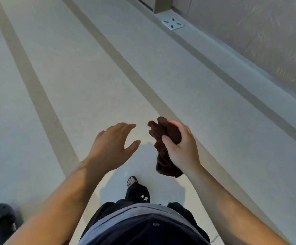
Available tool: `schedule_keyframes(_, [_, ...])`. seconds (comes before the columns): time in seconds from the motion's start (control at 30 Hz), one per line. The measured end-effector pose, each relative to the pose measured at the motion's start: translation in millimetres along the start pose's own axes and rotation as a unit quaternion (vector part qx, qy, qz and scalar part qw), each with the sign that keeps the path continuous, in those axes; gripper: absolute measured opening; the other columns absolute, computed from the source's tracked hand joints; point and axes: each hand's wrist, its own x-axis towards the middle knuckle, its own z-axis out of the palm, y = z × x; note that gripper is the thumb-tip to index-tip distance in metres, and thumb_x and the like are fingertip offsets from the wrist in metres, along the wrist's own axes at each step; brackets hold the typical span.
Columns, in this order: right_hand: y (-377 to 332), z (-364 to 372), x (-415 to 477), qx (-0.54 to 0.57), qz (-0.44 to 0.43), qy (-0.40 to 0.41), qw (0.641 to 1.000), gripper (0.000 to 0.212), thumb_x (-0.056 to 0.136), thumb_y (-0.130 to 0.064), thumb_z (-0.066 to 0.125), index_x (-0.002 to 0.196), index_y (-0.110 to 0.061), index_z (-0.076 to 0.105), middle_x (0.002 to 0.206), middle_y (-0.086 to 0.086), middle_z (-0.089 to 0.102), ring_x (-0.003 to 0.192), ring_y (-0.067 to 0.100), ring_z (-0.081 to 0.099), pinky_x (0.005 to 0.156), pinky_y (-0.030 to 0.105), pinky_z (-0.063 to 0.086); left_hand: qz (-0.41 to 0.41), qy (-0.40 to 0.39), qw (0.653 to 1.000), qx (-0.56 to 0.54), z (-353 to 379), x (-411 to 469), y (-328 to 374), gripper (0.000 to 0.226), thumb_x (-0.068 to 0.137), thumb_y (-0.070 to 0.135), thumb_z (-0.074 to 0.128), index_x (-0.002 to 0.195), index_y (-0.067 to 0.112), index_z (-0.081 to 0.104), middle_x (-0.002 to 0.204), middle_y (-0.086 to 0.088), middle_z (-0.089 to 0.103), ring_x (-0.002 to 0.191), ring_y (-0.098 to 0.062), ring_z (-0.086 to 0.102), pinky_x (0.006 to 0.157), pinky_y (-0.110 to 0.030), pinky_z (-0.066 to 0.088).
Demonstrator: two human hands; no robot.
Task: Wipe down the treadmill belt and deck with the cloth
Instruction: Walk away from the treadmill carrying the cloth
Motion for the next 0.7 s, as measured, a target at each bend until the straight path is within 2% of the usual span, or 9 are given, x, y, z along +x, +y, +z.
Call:
schedule_keyframes(0.1, [-12,-4,78,-0.009,-0.006,0.027,1.000,0.038,0.075,-0.035,0.055,0.113,-0.041,0.056,0.112,-0.023,0.054,0.110,0.001,0.051,0.092,0.020,0.041,0.058,0.003,0.998,0.027,-33,99,4,0.056,0.090,0.055,0.037,0.141,0.032,0.034,0.143,0.009,0.041,0.112,-0.017,0.054,0.099,-0.035,0.035])
schedule_keyframes(0.17, [-13,-9,125,0.000,0.003,0.054,0.999,0.037,0.076,-0.034,0.056,0.111,-0.043,0.055,0.111,-0.025,0.053,0.110,0.000,0.050,0.092,0.019,0.040,0.082,0.001,0.996,0.033,-48,157,8,0.056,0.090,0.055,0.037,0.141,0.031,0.035,0.143,0.008,0.042,0.115,-0.017,0.052,0.099,-0.036,0.036])
schedule_keyframes(0.27, [-6,-18,194,0.016,0.028,0.104,0.994,0.036,0.074,-0.034,0.056,0.108,-0.047,0.054,0.109,-0.029,0.054,0.108,0.000,0.053,0.093,0.023,0.043,0.107,-0.030,0.993,0.027,-58,237,19,0.057,0.090,0.056,0.035,0.141,0.032,0.033,0.144,0.009,0.041,0.111,-0.017,0.054,0.100,-0.035,0.036])
schedule_keyframes(0.37, [8,-25,273,0.030,0.052,0.118,0.991,0.037,0.076,-0.032,0.056,0.112,-0.043,0.055,0.114,-0.023,0.056,0.112,0.007,0.055,0.096,0.035,0.046,0.117,-0.053,0.992,0.013,-63,320,24,0.056,0.091,0.055,0.036,0.141,0.031,0.033,0.144,0.009,0.041,0.108,-0.017,0.055,0.099,-0.034,0.037])
schedule_keyframes(0.47, [16,-28,371,0.051,0.059,0.091,0.993,0.038,0.077,-0.026,0.058,0.114,-0.035,0.056,0.119,-0.013,0.058,0.114,0.016,0.057,0.095,0.043,0.047,0.093,-0.039,0.995,0.009,-74,400,17,0.056,0.091,0.055,0.036,0.141,0.030,0.034,0.144,0.009,0.041,0.110,-0.017,0.055,0.100,-0.034,0.037])
schedule_keyframes(0.6, [0,-21,508,0.028,0.029,0.015,0.999,0.037,0.080,-0.023,0.060,0.115,-0.034,0.056,0.118,-0.012,0.058,0.112,0.015,0.057,0.095,0.041,0.047,0.021,-0.025,0.999,-0.009,-100,492,-4,0.057,0.091,0.057,0.032,0.142,0.032,0.031,0.146,0.009,0.039,0.114,-0.016,0.053,0.102,-0.034,0.036])
schedule_keyframes(0.7, [-20,-3,596,-0.001,-0.011,-0.041,0.999,0.038,0.081,-0.022,0.062,0.116,-0.033,0.057,0.117,-0.014,0.057,0.113,0.008,0.054,0.096,0.036,0.046,-0.035,-0.009,0.999,-0.030,-120,545,-25,0.057,0.091,0.057,0.032,0.143,0.032,0.030,0.146,0.010,0.038,0.116,-0.015,0.052,0.102,-0.034,0.035])
